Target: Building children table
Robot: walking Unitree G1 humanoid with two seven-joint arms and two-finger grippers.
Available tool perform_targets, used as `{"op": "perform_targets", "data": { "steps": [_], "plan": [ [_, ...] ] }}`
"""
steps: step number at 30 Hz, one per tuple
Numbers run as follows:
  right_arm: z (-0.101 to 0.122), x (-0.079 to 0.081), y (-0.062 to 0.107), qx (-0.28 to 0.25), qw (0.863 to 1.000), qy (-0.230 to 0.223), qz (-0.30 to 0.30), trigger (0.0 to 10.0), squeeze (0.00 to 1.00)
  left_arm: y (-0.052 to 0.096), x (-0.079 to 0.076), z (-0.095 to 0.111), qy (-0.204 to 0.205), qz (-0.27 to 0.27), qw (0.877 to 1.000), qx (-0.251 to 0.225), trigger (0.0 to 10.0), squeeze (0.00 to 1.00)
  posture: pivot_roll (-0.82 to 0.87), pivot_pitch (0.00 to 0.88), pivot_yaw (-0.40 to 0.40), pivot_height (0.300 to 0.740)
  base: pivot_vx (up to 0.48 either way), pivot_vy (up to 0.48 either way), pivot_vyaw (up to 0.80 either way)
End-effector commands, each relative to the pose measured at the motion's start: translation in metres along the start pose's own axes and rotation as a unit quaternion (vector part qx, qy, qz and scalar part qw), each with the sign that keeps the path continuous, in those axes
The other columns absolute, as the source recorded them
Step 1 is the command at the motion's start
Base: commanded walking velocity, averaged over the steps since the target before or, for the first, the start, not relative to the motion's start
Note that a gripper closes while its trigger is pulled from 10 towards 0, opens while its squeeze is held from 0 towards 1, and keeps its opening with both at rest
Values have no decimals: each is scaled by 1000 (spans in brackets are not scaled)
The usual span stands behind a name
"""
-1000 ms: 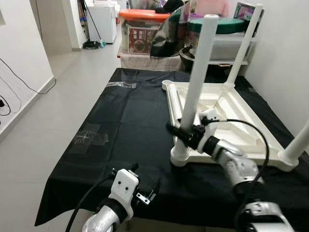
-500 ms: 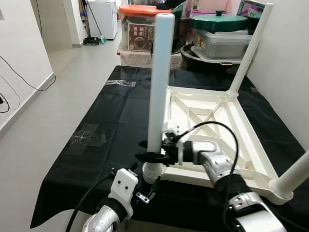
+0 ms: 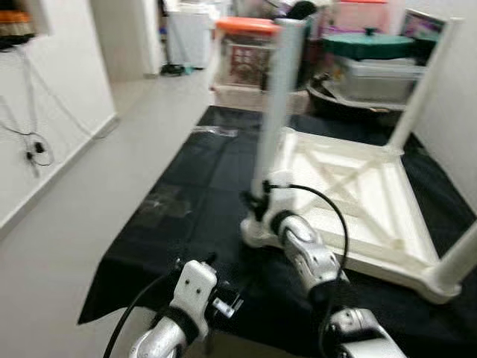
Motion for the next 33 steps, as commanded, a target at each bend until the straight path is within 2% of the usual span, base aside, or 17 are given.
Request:
{"op": "perform_targets", "data": {
  "steps": [1,3,6,7,8,9,14,15,16,18,20,21,24,26,27,30,33],
  "plan": [
    [6,-23,10,-31,996,-14,-86,0,0,-1,-2,-1,6,-4,1000,1,10000,0,107,0,-68,740,0,0,0],
    [2,-27,29,-60,985,-40,-156,0,0,-1,-2,-1,6,-3,1000,2,10000,0,107,0,-68,740,0,0,0],
    [-2,-22,32,-61,984,-52,-158,0,0,-1,-2,-1,7,-3,1000,2,10000,0,110,0,-71,740,0,0,0],
    [-6,-14,31,-57,987,-52,-138,9569,0,-1,-2,-1,7,-3,1000,2,10000,0,110,0,-73,740,0,0,0],
    [-10,-7,31,-51,990,-52,-121,10000,0,-1,-2,-1,7,-3,1000,2,10000,0,110,0,-74,740,0,0,0],
    [-13,0,30,-45,993,-58,-95,10000,1000,-1,-2,-1,7,-3,1000,2,10000,0,110,0,-74,740,0,0,0],
    [-13,8,26,-50,996,-62,-50,10000,1000,-1,-2,-1,7,-2,1000,2,10000,0,111,0,-79,740,0,0,0],
    [-9,8,23,-60,995,-64,-37,10000,0,-1,-2,-1,7,-2,1000,2,10000,0,111,0,-79,740,0,0,0],
    [-9,8,23,-60,995,-64,-37,10000,0,-1,-2,-1,7,-2,1000,2,10000,0,111,0,-79,740,0,0,0],
    [10,12,16,-89,993,-72,39,10000,0,-2,-3,-1,7,-2,1000,2,10000,0,107,0,-72,740,0,0,0],
    [19,16,13,-79,985,-84,127,10000,0,-2,-3,-2,8,-3,1000,2,10000,0,109,0,-74,740,0,0,0],
    [19,16,13,-79,985,-84,127,10000,0,-2,-3,-2,8,-3,1000,2,10000,0,109,0,-74,740,0,0,0],
    [20,22,18,-27,964,-70,255,10000,0,-3,-3,-2,8,-4,1000,2,10000,0,107,0,-74,740,0,0,0],
    [20,23,19,-22,961,-65,266,10000,0,-3,-3,-2,8,-4,1000,2,10000,0,107,0,-74,740,0,0,0],
    [16,25,21,29,944,-55,325,10000,0,-3,-3,-3,9,-5,1000,3,10000,0,102,0,-70,740,0,0,0],
    [15,26,22,44,938,-53,341,10000,0,-4,-4,-4,9,-5,1000,3,10000,0,102,0,-70,740,0,0,0],
    [4,42,43,131,857,-4,498,10000,0,-4,-4,-5,9,-5,1000,5,10000,0,114,0,-78,740,0,0,0]
  ]
}}
Point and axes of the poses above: a point about 5 cm out from each wrist's last joint towards the gripper, its own y axis pointing back from the gripper into the wrist, its own z axis along the axis of the wrist's last joint, x = y × z, the point moved 3 cm from there along -y, pointing out of the wrist towards the gripper, and after that the axes turned 13 degrees about -y, right-handed, at the moved point
